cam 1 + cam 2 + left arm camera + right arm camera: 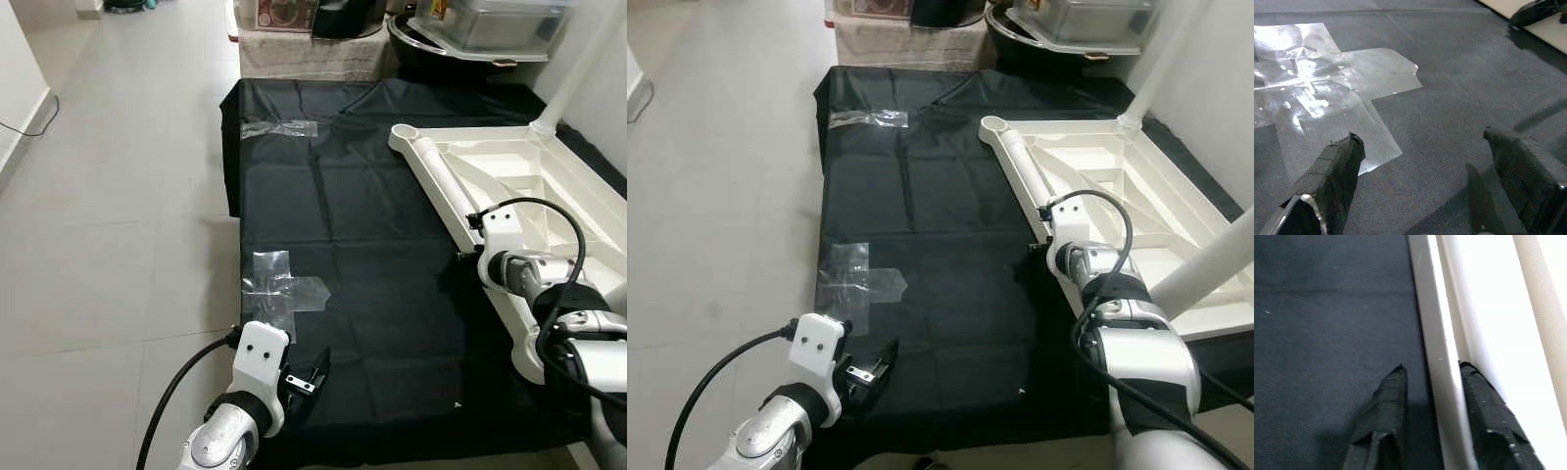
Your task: Building children table
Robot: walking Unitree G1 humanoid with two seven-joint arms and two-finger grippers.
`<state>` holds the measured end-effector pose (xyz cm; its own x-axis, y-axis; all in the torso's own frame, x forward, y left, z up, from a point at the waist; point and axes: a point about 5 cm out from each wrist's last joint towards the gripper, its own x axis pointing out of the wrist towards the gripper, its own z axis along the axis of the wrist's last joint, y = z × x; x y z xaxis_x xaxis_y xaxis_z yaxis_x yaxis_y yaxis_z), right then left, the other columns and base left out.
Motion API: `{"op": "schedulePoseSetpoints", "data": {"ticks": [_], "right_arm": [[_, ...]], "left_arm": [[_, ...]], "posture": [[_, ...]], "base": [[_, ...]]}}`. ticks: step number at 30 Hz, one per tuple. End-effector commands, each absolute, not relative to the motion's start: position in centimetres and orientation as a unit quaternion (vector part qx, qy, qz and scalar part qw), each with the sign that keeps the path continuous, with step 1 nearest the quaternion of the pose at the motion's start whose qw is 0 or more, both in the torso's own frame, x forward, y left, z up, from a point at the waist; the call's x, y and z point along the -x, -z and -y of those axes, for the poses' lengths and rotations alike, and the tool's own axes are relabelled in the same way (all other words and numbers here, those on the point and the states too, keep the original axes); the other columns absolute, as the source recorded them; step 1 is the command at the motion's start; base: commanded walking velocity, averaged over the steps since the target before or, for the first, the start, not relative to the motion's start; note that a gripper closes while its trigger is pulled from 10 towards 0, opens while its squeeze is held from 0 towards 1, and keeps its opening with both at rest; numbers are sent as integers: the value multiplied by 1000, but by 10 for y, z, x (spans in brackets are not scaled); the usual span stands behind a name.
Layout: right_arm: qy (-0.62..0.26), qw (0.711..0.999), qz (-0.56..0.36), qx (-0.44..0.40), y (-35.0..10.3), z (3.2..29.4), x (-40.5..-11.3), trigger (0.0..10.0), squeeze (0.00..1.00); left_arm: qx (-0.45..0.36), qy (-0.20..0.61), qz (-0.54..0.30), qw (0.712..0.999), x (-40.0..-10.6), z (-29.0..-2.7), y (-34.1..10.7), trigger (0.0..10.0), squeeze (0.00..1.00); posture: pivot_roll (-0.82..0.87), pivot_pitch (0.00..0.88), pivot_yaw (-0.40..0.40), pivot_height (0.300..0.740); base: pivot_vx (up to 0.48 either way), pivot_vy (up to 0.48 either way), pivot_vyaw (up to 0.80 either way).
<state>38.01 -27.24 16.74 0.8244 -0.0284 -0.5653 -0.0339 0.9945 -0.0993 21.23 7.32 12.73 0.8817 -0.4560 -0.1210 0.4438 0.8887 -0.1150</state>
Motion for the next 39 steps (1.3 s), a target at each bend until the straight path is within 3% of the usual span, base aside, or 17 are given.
{"op": "schedulePoseSetpoints", "data": {"ticks": [1, 12, 16, 21, 30, 32, 33, 35, 38, 39], "right_arm": [[-32, 937, -344, 52, -141, 265, -371, 0, 0], [-143, 929, -333, 79, -150, 251, -376, 0, 0], [-210, 911, -340, 102, -149, 242, -374, 0, 0], [-384, 842, -356, 131, -141, 223, -362, 0, 0], [-432, 817, -354, 144, -142, 223, -357, 0, 0], [-441, 808, -357, 161, -141, 225, -355, 0, 0], [-454, 788, -366, 198, -143, 232, -352, 0, 0], [-454, 788, -366, 198, -143, 232, -352, 0, 0], [-496, 712, -397, 297, -150, 256, -340, 0, 0], [-496, 712, -397, 297, -150, 256, -340, 0, 0]], "left_arm": [[46, 234, -90, 967, -209, -71, -122, 10000, 0], [45, 235, -94, 966, -209, -72, -120, 10000, 0], [44, 236, -96, 966, -210, -73, -119, 10000, 0], [41, 239, -98, 965, -213, -73, -116, 10000, 0], [41, 238, -98, 965, -215, -74, -115, 10000, 0], [41, 238, -98, 965, -215, -74, -115, 10000, 0], [40, 238, -97, 966, -215, -74, -115, 10000, 0], [40, 238, -97, 966, -215, -74, -115, 10000, 0], [39, 235, -96, 966, -217, -75, -116, 10000, 0], [39, 235, -96, 966, -217, -75, -116, 10000, 0]], "posture": [[80, 213, -120, 740], [79, 201, -112, 740], [76, 186, -102, 740], [79, 163, -103, 740], [78, 160, -102, 740], [78, 162, -101, 740], [80, 164, -99, 740], [80, 164, -99, 740], [81, 168, -96, 740], [81, 168, -96, 740]], "base": [[0, 0, 0], [0, 0, 0], [0, 0, 0], [0, 0, 0], [0, 0, 0], [0, 0, 0], [0, 0, 0], [0, 0, 0], [0, 0, 0], [0, 0, 0]]}}
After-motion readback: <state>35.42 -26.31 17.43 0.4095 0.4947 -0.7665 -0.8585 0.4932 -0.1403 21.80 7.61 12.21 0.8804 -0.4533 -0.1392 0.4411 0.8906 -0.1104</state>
